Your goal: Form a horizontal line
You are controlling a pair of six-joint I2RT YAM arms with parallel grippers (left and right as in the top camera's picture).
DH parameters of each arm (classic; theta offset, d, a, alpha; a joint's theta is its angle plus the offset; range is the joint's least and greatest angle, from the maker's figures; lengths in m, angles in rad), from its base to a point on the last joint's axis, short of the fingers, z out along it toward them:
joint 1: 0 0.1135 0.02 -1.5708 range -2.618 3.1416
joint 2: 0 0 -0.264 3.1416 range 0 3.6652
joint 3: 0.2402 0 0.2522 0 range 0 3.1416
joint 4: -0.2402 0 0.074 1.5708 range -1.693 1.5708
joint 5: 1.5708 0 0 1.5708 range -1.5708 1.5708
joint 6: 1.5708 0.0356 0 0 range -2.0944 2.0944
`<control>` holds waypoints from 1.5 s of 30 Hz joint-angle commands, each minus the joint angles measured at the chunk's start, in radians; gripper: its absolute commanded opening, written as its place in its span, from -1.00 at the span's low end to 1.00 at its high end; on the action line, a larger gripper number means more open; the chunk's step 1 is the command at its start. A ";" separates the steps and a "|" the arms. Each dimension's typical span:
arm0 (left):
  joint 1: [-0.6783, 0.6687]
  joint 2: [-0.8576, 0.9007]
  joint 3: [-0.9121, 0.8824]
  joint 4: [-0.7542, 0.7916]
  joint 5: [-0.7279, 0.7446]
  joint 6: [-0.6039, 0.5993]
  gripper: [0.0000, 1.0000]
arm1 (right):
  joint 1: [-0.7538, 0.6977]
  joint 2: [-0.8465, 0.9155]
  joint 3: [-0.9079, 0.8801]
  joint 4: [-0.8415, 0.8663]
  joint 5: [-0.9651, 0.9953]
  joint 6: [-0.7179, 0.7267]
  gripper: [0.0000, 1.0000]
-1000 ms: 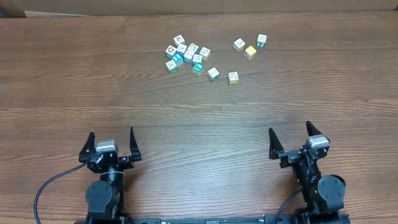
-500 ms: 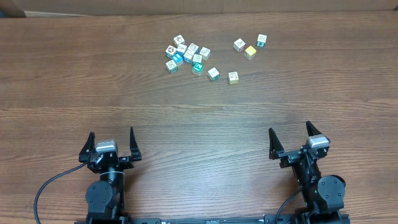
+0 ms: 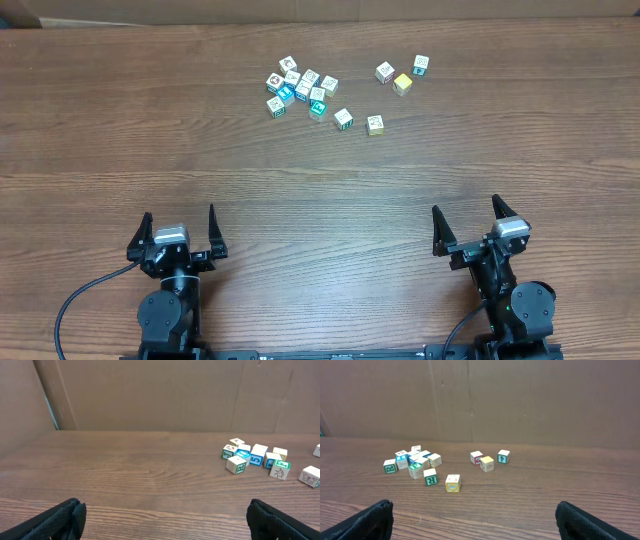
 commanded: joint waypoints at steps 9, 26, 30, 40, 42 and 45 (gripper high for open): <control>0.006 -0.002 0.156 0.123 0.318 0.052 0.99 | -0.003 -0.012 -0.011 0.002 0.006 -0.004 1.00; 0.005 0.939 1.419 -0.997 0.380 0.059 0.99 | -0.003 -0.012 -0.011 0.002 0.006 -0.004 1.00; 0.005 1.068 1.456 -1.059 0.380 0.052 0.99 | -0.003 -0.012 -0.011 0.002 0.006 -0.004 1.00; 0.005 1.330 1.453 -1.090 0.378 -0.068 0.99 | -0.003 -0.012 -0.011 0.003 0.006 -0.004 1.00; 0.005 1.359 1.453 -1.086 0.379 -0.072 0.99 | -0.003 -0.012 -0.011 0.003 0.006 -0.004 1.00; 0.005 1.378 1.453 -1.057 0.379 -0.101 0.99 | -0.003 -0.012 -0.011 0.002 0.006 -0.004 1.00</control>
